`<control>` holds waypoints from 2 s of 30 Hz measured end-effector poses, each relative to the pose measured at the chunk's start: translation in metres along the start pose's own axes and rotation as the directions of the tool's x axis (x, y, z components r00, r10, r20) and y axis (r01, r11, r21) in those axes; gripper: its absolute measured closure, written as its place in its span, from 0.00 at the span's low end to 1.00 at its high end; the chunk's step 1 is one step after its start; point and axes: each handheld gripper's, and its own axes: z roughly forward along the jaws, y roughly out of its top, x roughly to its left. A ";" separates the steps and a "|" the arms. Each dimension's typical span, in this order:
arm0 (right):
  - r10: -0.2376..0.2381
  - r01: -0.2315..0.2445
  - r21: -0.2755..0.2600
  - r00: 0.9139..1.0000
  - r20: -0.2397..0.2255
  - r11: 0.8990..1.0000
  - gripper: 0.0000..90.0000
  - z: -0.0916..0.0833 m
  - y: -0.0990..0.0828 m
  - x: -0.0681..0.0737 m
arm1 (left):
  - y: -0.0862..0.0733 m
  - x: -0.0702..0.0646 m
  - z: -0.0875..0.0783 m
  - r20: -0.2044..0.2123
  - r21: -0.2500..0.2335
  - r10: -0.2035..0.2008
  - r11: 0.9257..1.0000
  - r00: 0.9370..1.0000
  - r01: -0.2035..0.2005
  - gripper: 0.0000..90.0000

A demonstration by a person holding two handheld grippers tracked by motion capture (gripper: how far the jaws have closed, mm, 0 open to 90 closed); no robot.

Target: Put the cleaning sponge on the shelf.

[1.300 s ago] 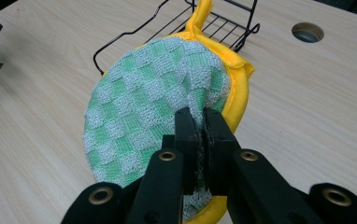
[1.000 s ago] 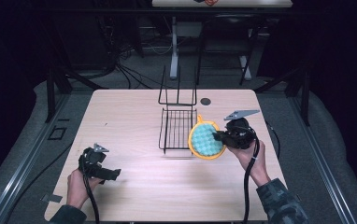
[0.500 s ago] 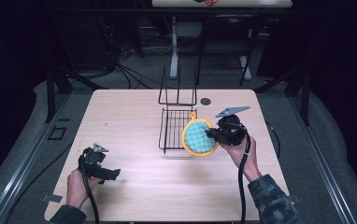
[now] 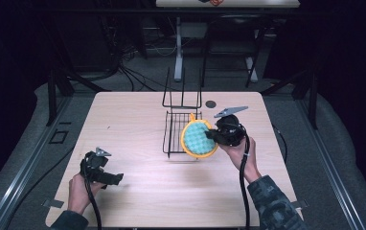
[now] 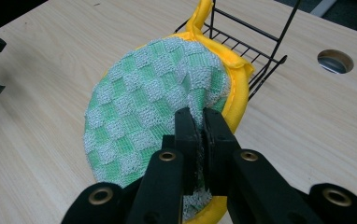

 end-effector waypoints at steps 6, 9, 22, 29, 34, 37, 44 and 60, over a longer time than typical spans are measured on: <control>0.012 -0.012 0.006 1.000 -0.004 1.000 0.96 0.007 0.001 0.001 | 0.000 0.000 -0.001 -0.001 0.000 0.000 1.000 1.000 0.000 0.00; 0.009 -0.009 0.006 1.000 -0.007 1.000 0.96 0.010 0.003 0.003 | 0.000 0.000 0.000 -0.001 0.000 0.001 1.000 1.000 -0.001 0.00; 0.044 -0.044 -0.006 0.999 0.002 0.999 0.96 0.025 0.008 0.006 | 0.000 0.000 -0.001 0.001 -0.001 -0.001 1.000 1.000 0.001 0.00; 0.071 -0.071 -0.019 0.997 0.012 0.997 0.96 0.039 0.010 0.007 | 0.000 0.000 -0.001 0.003 -0.001 -0.004 1.000 1.000 0.004 0.00; 0.090 -0.089 -0.024 0.996 0.023 0.996 0.96 0.049 0.009 0.005 | 0.000 0.000 -0.001 0.004 -0.001 -0.002 1.000 1.000 0.002 0.00; 0.115 -0.114 -0.034 0.993 0.032 0.993 0.96 0.055 0.007 0.003 | 0.000 0.000 -0.001 0.004 0.000 0.002 1.000 1.000 -0.002 0.00; 0.164 -0.163 -0.033 0.986 0.038 0.986 0.95 0.072 0.001 0.002 | 0.000 0.000 -0.001 0.005 0.001 0.003 1.000 1.000 -0.003 0.00; 0.275 -0.273 -0.045 0.959 0.070 0.961 0.95 0.097 -0.003 0.000 | 0.000 -0.001 0.001 0.010 0.011 0.008 1.000 1.000 -0.008 0.00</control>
